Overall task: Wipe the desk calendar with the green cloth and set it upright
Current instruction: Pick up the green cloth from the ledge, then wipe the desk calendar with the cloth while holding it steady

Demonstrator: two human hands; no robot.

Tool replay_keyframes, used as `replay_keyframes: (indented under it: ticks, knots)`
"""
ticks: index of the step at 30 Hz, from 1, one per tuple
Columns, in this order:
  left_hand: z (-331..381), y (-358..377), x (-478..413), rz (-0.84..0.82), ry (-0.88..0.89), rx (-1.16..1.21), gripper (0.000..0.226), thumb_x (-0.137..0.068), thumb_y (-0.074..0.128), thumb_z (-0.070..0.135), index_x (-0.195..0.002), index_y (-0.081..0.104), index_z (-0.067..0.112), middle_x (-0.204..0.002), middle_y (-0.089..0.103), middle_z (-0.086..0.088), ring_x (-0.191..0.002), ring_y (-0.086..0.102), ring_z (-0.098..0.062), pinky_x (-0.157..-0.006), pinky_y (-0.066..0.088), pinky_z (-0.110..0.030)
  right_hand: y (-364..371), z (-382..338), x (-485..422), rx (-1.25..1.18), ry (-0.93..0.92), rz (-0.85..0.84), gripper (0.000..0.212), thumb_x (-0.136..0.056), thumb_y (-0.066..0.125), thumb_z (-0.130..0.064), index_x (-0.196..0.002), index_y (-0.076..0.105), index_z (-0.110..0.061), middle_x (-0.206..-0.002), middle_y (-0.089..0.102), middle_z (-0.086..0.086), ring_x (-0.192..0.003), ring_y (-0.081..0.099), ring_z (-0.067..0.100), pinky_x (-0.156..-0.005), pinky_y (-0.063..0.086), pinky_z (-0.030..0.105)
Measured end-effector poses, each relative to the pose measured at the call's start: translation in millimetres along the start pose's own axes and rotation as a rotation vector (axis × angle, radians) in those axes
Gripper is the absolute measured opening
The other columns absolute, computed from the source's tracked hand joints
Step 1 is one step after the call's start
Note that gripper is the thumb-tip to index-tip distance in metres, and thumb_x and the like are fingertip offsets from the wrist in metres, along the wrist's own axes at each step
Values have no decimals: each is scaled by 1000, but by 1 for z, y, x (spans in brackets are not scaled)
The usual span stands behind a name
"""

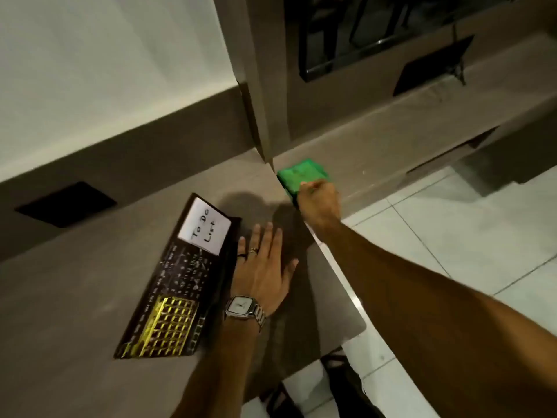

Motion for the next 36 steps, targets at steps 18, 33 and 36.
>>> replay_keyframes:
  ticks: [18, 33, 36]
  knots:
    - [-18, 46, -2, 17, 38, 31, 87, -85, 23, 73, -150, 5, 19, -162, 4, -3, -148, -3, -23, -118, 10, -52, 27, 23, -60, -589, 321, -50, 32, -74, 81, -20, -97, 58, -18, -90, 66, 2, -82, 67, 18, -54, 56, 25]
    - [-65, -103, 74, 215, 52, 7, 78, -85, 47, 49, -148, 18, 14, -156, 26, -10, -144, 23, -28, -115, 27, -47, -4, -6, 122, -267, -428, -249, 48, -85, 66, 2, -127, 56, -21, -106, 60, -21, -100, 58, -9, -88, 50, 14]
    - [-102, -118, 111, 188, -111, 33, 93, -77, 60, 39, -149, 7, 17, -160, 10, -6, -147, 8, -26, -118, 21, -48, 10, -5, 158, -188, -637, -341, 76, -78, 62, 15, -139, 44, -27, -135, 47, -17, -129, 49, 13, -103, 45, 31]
Point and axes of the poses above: each hand's wrist, its own x-axis away from the middle knuckle, its own y-axis out of the palm, z = x × y, the point moved 1 cm from there along -x, towards the middle knuckle
